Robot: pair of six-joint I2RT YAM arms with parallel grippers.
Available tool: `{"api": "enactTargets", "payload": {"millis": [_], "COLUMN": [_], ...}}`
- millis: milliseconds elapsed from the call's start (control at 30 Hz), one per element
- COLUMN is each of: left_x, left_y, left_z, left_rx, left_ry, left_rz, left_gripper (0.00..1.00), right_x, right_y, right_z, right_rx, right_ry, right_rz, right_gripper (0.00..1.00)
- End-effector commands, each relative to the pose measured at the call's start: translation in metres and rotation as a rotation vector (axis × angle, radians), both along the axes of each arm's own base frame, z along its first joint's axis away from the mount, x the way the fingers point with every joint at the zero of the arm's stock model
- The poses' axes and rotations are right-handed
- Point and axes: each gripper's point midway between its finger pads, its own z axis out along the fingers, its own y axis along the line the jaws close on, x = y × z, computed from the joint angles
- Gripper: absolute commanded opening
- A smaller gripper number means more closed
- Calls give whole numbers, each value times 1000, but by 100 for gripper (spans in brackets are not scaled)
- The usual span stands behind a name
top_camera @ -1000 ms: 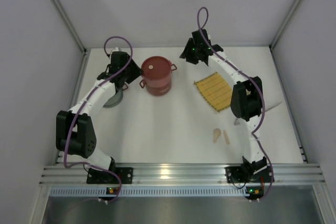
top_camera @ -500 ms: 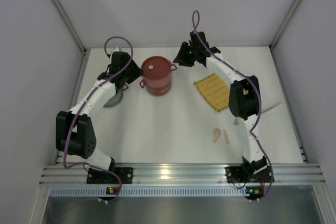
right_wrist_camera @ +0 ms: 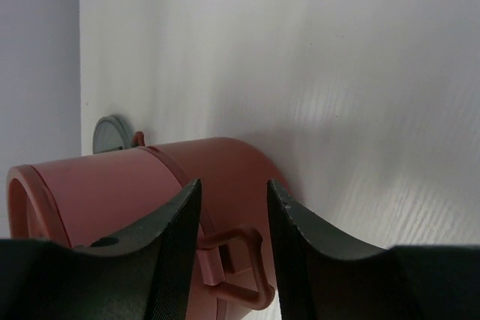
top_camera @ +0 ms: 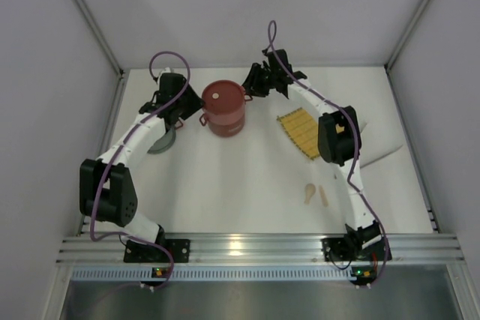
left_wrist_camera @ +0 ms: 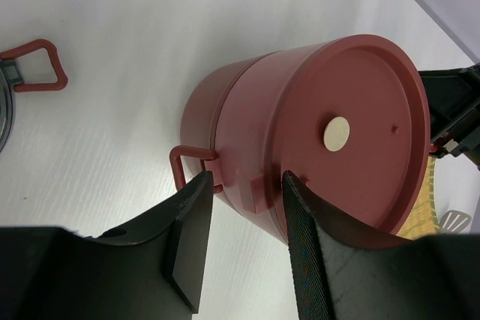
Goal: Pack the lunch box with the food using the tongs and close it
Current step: Close the fastener on the packing box.
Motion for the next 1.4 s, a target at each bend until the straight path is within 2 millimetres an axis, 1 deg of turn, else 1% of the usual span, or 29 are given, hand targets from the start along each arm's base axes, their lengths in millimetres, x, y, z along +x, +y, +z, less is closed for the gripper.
{"api": "enactTargets", "payload": {"millis": [0, 100, 133, 167, 200, 233, 267, 300, 333, 367, 400, 433, 467, 500, 533, 567, 633, 667, 733, 767, 833, 867, 933, 967, 1067, 1133, 1267, 1333, 1367], "left_x": [6, 10, 11, 13, 13, 14, 16, 17, 17, 18, 20, 20, 20, 20, 21, 21, 22, 23, 23, 23, 24, 24, 25, 26, 28, 31, 34, 35, 33], "left_y": [-2, -2, -2, -3, -3, -3, -4, -4, -4, -4, -4, -4, -4, -4, -4, -4, -5, -5, -5, -4, -1, 1, 4, 8, 16, 16, 22, 28, 33], "left_z": [23, 22, 22, 22, 23, 23, 24, 25, 25, 24, 26, 25, 24, 23, 25, 24, 23, 22, 21, 20, 19, 18, 19, 22, 30, 35, 49, 53, 54], "left_rx": [0, 4, 5, 5, 7, 8, 8, 9, 9, 11, 11, 13, 15, 17, 17, 19, 18, 20, 22, 24, 38, 43, 53, 64, 67, 55, 43, 48, 55], "left_ry": [-52, -50, -49, -49, -47, -48, -49, -51, -49, -47, -50, -45, -43, -38, -41, -39, -38, -34, -33, -32, -35, -34, -46, -58, -100, -142, -188, -204, -201], "left_rz": [-3, -4, -5, -5, -6, -7, -7, -8, -8, -9, -7, -8, -9, -9, -10, -11, -12, -13, -12, -10, 5, 12, 26, 46, 88, 102, 147, 186, 211], "left_gripper": [47, 47, 47, 47, 47, 47, 47, 47, 47, 47, 47, 47, 47, 47, 47, 47, 47, 47, 47, 47, 47, 47, 47, 47, 48, 48, 49, 49, 49], "right_x": [11, 2, -4, -6, -9, -16, -20, -23, -30, -33, -36, -43, -46, -49, -57, -58, -66, -67, -70, -67, -68, -64, -64, -59, -59, -64, -81, -92, -96], "right_y": [13, 14, 12, 10, 9, 6, 5, 4, 2, 0, -1, -2, -2, -3, -4, -4, -9, -10, -16, -20, -26, -31, -38, -47, -65, -71, -66, -64, -61], "right_z": [31, 25, 13, 18, 14, 2, 7, 6, -6, 4, 4, -5, 1, 2, -6, 5, 0, 8, 6, 10, 8, 13, 12, 15, 14, 12, 18, 12, 19], "right_rx": [104, 100, 81, 79, 70, 58, 63, 61, 50, 56, 57, 49, 54, 56, 49, 57, 48, 46, 29, 13, -7, -22, -43, -73, -149, -183, -208, -214, -198], "right_ry": [-96, -81, -66, -73, -76, -47, -56, -57, -40, -60, -65, -47, -55, -55, -36, -65, -53, -73, -68, -84, -72, -87, -69, -77, -43, -23, -23, -13, -32], "right_rz": [68, 101, 110, 111, 118, 120, 128, 131, 134, 137, 138, 142, 149, 152, 155, 155, 146, 138, 119, 89, 56, 19, -29, -83, -172, -184, -157, -133, -123], "right_gripper": [39, 33, 32, 31, 31, 30, 28, 28, 28, 27, 27, 27, 26, 25, 25, 25, 25, 25, 25, 25, 22, 20, 19, 17, 17, 17, 15, 15, 15]}}
